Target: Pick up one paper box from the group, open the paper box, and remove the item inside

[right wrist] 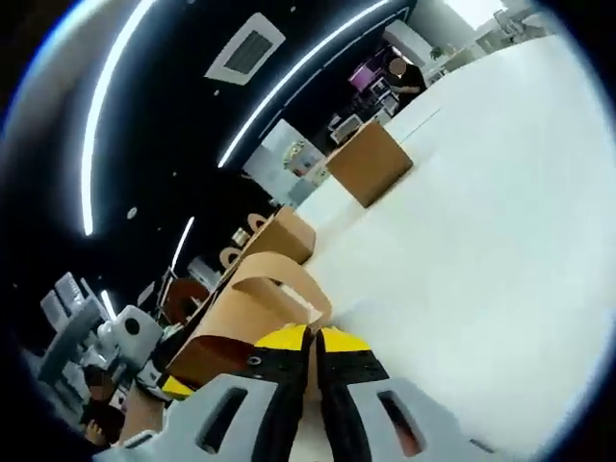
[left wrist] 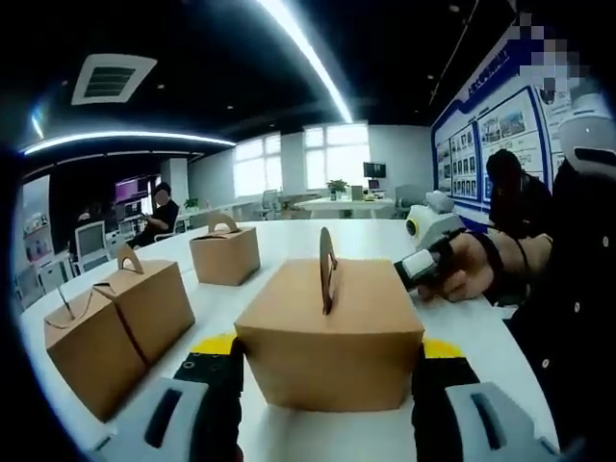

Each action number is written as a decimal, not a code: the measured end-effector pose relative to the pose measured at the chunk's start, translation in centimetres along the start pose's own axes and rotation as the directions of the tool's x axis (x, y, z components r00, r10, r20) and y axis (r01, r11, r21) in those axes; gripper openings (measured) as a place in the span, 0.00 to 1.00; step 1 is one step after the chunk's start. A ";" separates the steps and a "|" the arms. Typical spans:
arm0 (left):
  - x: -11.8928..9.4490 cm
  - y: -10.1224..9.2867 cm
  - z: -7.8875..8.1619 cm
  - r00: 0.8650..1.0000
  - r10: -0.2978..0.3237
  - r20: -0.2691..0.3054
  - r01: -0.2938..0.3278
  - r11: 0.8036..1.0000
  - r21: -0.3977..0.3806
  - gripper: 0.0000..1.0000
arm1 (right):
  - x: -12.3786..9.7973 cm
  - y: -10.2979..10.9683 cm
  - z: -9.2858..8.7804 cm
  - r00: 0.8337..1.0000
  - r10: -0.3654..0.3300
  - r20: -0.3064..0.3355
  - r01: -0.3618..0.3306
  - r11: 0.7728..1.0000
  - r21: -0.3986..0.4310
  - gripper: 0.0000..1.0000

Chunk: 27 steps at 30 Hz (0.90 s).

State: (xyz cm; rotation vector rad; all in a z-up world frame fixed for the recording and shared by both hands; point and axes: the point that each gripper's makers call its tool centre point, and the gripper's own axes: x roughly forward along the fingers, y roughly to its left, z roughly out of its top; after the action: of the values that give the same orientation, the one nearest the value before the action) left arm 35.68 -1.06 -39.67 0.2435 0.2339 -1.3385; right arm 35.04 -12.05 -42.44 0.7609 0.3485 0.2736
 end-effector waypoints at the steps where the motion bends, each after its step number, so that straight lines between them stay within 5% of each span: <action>1: 0.0 0.0 0.0 1.000 0.000 -0.001 0.000 1.000 0.000 0.71 | -0.1 -0.1 0.3 1.000 -0.002 0.009 0.002 1.000 0.000 0.05; 11: -0.8 0.6 -0.2 1.000 0.021 -0.016 -0.021 1.000 -0.001 0.69 | -2.2 0.7 4.4 0.993 0.044 0.109 -0.047 0.999 0.025 0.06; 27: -2.7 -0.4 1.0 0.997 0.075 0.015 -0.074 0.997 -0.030 0.66 | -3.5 4.1 5.7 0.972 0.196 0.131 -0.207 0.976 0.073 0.18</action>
State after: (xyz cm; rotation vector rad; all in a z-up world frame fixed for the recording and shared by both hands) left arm 34.74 1.10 -37.91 0.2146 0.2289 -1.2616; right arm 33.72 -14.03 -34.94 0.8957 0.1661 0.4032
